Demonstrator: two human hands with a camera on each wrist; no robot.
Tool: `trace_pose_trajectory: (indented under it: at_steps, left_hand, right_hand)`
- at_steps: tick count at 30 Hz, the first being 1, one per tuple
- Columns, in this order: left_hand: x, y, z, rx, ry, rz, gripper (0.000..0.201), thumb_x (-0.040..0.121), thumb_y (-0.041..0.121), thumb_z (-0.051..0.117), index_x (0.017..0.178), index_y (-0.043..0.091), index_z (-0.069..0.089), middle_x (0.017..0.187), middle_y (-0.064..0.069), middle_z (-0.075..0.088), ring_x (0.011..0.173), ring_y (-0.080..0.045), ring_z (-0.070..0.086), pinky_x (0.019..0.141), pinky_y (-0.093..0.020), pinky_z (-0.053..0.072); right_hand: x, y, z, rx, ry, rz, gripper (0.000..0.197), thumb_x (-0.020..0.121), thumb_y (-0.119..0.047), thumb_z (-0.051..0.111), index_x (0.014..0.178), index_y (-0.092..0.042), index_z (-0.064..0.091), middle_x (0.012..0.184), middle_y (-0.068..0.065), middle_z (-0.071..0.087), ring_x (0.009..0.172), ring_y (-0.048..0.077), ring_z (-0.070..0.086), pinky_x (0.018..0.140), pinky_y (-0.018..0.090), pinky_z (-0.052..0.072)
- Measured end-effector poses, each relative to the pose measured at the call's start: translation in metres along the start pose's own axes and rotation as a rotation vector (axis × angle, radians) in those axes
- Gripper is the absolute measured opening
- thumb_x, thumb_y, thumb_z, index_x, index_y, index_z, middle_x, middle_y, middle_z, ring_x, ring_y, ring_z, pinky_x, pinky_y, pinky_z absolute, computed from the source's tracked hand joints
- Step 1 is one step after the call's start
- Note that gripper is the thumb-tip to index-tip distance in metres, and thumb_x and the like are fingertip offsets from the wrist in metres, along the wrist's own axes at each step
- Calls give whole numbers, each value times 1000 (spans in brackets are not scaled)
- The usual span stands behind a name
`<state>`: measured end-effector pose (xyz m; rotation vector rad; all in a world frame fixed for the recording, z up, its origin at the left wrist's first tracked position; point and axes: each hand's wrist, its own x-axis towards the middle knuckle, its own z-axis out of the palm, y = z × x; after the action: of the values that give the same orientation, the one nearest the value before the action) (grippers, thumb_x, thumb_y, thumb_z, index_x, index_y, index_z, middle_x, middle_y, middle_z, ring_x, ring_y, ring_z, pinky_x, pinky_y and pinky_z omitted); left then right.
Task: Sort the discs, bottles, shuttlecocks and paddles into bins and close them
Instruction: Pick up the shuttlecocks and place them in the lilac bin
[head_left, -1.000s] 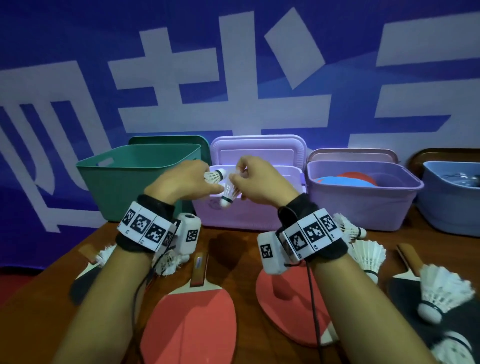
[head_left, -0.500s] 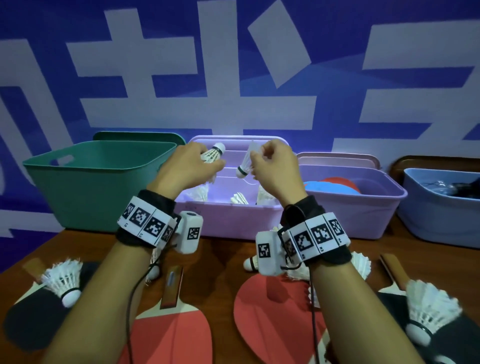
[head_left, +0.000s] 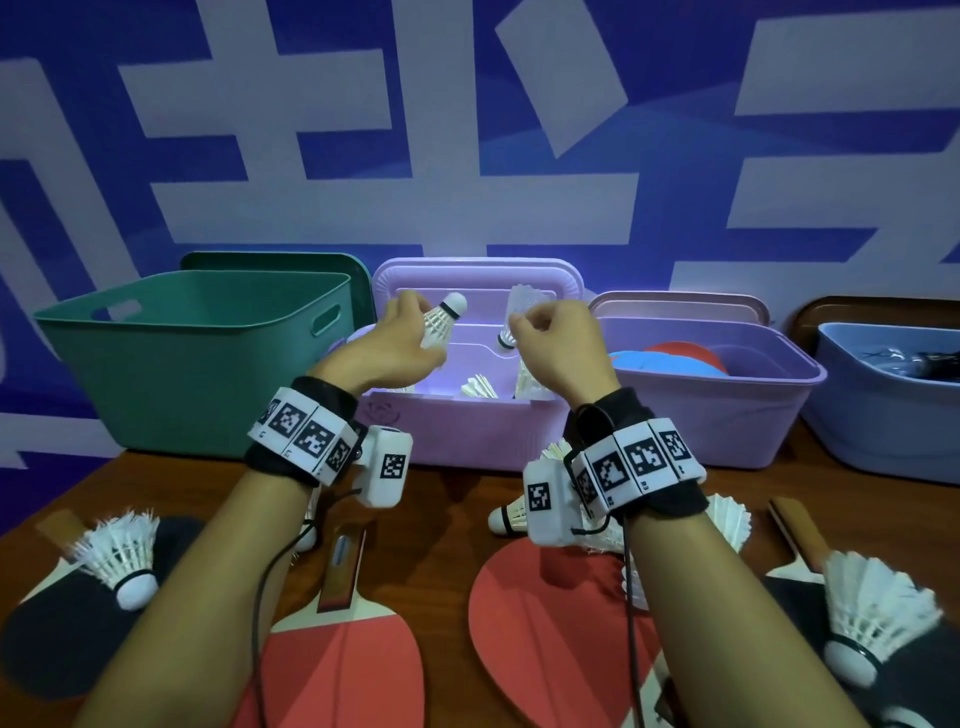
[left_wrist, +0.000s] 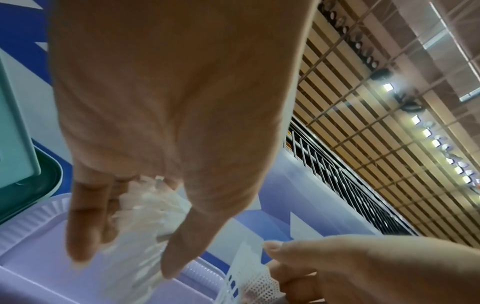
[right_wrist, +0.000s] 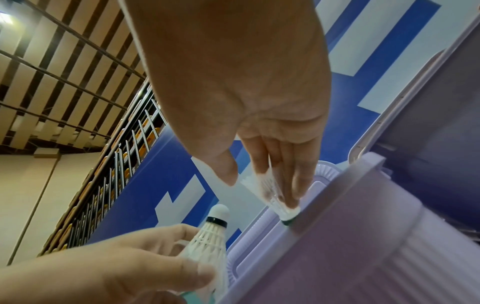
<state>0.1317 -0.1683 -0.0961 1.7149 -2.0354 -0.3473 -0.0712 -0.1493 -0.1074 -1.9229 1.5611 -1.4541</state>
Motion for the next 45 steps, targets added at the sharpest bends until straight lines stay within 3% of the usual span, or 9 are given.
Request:
trace_pose_trajectory:
  at_steps: [5,10,13,15,18,26,32,37,45]
  left_hand:
    - [2,0,6,57,179,93,44,78,22,81,114,12,57,110,-5,58,92,-26,61,72,-36,48]
    - [7,-11,16,92,227,119,39,78,20,83,112,12,66,103,-8,62,94,-29,62,78,-37,50]
    - [13,-15,23,135,117,92,56,93,20,69,144,10,47,141,-17,46,128,-34,50,104,-39,42]
    - [12,-14,27,208,-73,25,75,102,32,56,160,12,14,167,-15,9,152,-28,23,120,-38,25]
    - [8,-14,25,279,-225,-20,74,106,42,41,162,21,-4,168,-7,-14,156,-23,6,124,-39,13]
    - [-14,5,-23,289,-53,43,59,103,37,52,155,16,34,162,-2,33,144,-23,39,116,-38,33]
    - [-49,8,-58,279,48,26,31,95,32,65,124,20,65,118,3,67,104,-19,63,89,-35,49]
    - [-78,-19,-70,397,-77,-76,12,85,30,77,90,19,75,85,2,75,79,-15,70,76,-31,55]
    - [-109,-66,-61,531,-472,-324,62,55,71,84,89,21,75,80,6,77,81,-17,71,77,-32,56]
  right_hand:
    - [-5,8,11,-221,-254,99,46,96,-45,54,66,-14,40,64,2,40,68,24,44,59,33,30]
    - [-16,13,20,-479,-390,43,54,97,-57,45,116,-7,55,120,12,61,112,32,55,86,38,44]
    - [-17,13,22,-561,-423,5,65,99,-62,35,133,-9,51,140,11,54,129,32,49,100,43,40]
    - [-15,14,22,-534,-432,1,67,99,-62,36,140,-10,48,147,8,49,135,30,44,106,44,38]
    - [-12,15,21,-433,-376,10,61,98,-56,44,137,-10,51,143,9,52,132,29,47,107,47,39]
    - [-10,-7,19,-301,-168,-106,36,96,-39,57,119,-13,61,125,9,59,118,29,52,97,43,44]
    - [-27,-43,42,-109,-70,-296,13,90,-28,60,93,-16,64,99,4,65,97,23,59,83,39,50]
    - [-51,-55,72,-161,-333,-368,14,90,-29,63,97,-17,64,99,3,67,96,23,60,81,38,50]
    - [-73,-62,110,-194,-843,-390,60,91,-41,67,141,-14,48,140,4,56,122,20,56,100,30,45]
